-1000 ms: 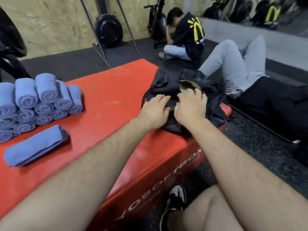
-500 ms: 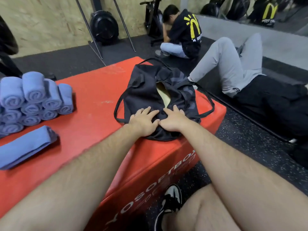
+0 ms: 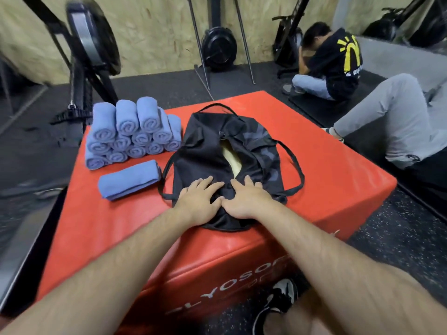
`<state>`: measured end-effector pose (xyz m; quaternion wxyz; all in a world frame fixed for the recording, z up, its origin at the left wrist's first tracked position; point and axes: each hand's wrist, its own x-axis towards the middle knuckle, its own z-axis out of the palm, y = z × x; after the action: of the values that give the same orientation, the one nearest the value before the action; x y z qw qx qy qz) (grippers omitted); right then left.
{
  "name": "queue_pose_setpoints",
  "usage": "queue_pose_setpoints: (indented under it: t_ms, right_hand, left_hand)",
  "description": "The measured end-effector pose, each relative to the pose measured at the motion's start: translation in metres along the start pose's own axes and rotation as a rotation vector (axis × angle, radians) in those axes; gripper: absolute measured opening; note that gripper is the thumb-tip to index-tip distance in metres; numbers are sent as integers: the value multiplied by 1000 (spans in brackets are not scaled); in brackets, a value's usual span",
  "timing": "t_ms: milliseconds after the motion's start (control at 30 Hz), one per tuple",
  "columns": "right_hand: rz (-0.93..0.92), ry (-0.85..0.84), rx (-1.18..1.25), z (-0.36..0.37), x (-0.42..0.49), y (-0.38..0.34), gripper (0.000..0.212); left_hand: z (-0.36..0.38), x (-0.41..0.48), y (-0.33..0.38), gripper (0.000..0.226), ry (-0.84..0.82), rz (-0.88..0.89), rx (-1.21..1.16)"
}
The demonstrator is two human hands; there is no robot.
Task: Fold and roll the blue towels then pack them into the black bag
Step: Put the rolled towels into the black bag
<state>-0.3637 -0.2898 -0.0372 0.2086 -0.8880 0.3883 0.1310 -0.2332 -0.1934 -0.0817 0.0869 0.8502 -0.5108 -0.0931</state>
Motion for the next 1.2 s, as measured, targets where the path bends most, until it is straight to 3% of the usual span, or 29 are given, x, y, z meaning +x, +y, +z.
queue_pose_setpoints:
  t_ms: [133,200,267,333,500,667,767,900,1067,1200]
  right_hand:
    - [12,3,-124,-6,-13,-8,77]
    - [-26,229,-193,-14,-12,-8,63]
    - [-95,526,-249,-22,-2,-6,48]
    - [-109,651,-270,-30,16,-4,37]
    - [-66,569,-417,-35,53,3,41]
    - [-37,726,-317,-48,64,-2,45]
    - [-13,857,-280,-66,63,-2,43]
    - [48,861,-224,-81,62,6,23]
    - [-24,759,60,-91,58,8,45]
    - [-133,655,152,-95,52,10,73]
  left_hand:
    - [-3,-20,-5,52,-16,13,-12]
    - [-13,-19,-3,47,74,34,-64]
    - [-26,-10,2,40,279,56,-143]
    - [-38,5,11,40,432,31,-173]
    - [-51,45,30,45,416,-138,-29]
    - [-63,60,29,50,503,-180,112]
    - [-82,60,27,44,491,-187,54]
    - [-104,60,15,34,544,-86,-76]
    - [-131,64,-17,20,554,3,61]
    - [-142,50,-14,43,444,-48,55]
